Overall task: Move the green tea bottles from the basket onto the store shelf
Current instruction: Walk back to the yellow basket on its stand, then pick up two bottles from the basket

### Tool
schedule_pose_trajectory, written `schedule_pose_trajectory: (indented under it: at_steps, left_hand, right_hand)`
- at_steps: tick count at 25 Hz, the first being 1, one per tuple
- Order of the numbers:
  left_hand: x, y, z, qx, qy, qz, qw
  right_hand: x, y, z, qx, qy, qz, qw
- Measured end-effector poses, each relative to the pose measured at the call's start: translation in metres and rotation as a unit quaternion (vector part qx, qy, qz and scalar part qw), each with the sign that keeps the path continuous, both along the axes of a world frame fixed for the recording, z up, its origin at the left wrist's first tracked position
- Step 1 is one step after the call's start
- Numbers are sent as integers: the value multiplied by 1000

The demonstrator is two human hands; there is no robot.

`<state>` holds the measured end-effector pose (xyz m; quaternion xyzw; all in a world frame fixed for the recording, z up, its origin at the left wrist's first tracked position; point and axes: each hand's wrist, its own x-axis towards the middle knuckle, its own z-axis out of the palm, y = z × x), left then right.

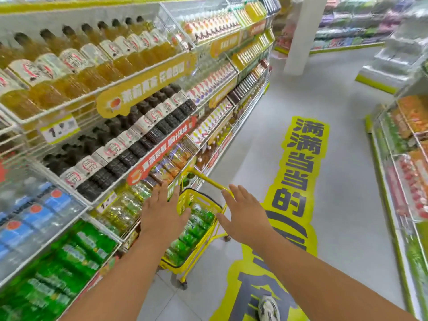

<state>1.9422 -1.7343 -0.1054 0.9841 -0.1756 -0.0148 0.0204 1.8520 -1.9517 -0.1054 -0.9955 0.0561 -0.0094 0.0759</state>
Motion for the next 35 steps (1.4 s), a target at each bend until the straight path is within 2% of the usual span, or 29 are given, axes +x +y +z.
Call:
schedule_pose_trajectory:
  at_steps: [4,8,14,18,21,26,30,35]
  left_hand:
    - [40,-47,-24,-3,11,56,998]
    - [56,-73,-45,1,40,146,988]
    - [68,-74,-91,-41,75,278,957]
    - [99,-67,-154,-40,133,329,934]
    - [121,-63,-204,-37,162,329,930]
    - [152,-58,-313,-9,186,359,915]
    - [163,-55,-407,-38,226,417,879]
    - [166,-64,-486,-56,259,448,854]
  right_hand:
    - [77,-57,-28,1,14,64,998]
    - [139,-100,-52,-3,65,140,988]
    - [218,-100,-96,-8,108,223,969]
    - [266,-81,-152,1,146,246,958]
    - [300,-69,-203,0,182,264,947]
    - [348,-60,-322,9,225,285,932]
    - [375,-55,-419,-8,280,295,913]
    - [398,-61,-489,4,271,280,921]
